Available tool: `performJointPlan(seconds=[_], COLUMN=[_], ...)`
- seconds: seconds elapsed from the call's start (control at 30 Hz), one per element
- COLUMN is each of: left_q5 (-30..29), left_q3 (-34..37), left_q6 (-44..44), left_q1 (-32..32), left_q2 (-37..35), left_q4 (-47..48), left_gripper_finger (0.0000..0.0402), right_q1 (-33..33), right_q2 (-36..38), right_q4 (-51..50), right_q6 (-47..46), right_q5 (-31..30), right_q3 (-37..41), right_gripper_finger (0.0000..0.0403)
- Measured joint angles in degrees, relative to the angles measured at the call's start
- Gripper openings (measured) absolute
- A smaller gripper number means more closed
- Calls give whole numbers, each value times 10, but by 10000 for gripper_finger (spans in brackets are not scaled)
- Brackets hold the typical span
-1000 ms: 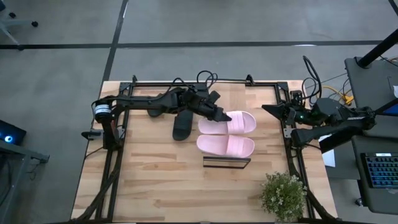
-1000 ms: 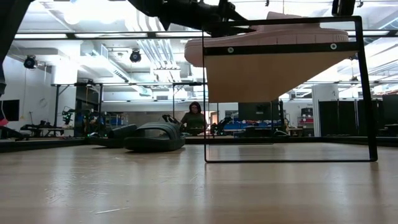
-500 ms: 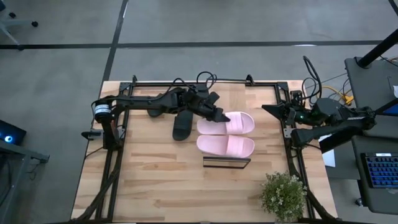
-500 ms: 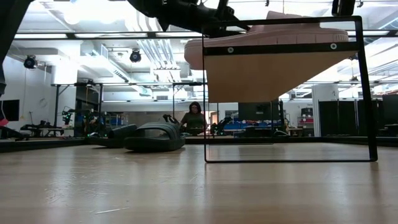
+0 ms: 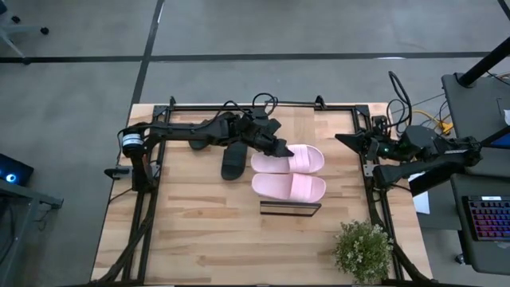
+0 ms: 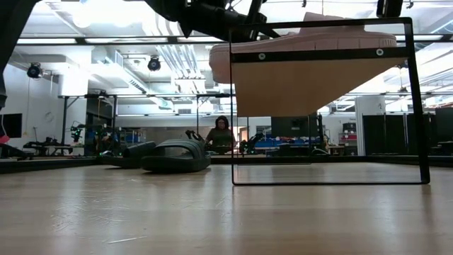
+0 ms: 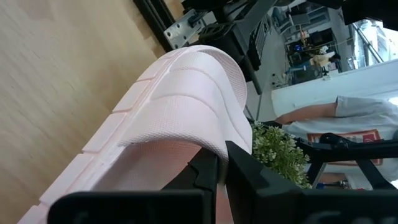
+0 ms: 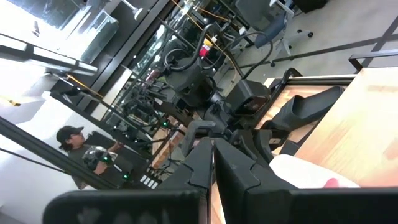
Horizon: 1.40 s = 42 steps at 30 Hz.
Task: Pick and place slides into the shelf
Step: Put the light pink slipper on the shelf
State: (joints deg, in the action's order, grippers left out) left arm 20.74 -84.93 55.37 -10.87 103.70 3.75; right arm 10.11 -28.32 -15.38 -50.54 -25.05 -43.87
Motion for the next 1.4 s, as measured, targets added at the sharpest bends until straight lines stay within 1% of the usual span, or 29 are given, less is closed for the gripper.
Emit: performJointPlan(seconds=[0.3, 0.47, 0.97, 1.4], left_q5=[-17, -13, -8, -15], left_q3=[2, -2, 2, 3], left_q6=[-1, -2, -6, -7], left_q1=[0, 0, 1, 1], left_q2=[5, 21, 21, 21], left_q4=[5, 3, -13, -18], left_gripper_finger=[0, 0, 2, 63], right_q1=[0, 0, 0, 0], right_q2=[-24, -38, -47, -47], right_q4=[17, 26, 38, 41], right_q6=[-2, -4, -4, -4], right_q5=[4, 11, 13, 18], right_q3=[1, 1, 1, 1], right_gripper_finger=[8, 8, 8, 8])
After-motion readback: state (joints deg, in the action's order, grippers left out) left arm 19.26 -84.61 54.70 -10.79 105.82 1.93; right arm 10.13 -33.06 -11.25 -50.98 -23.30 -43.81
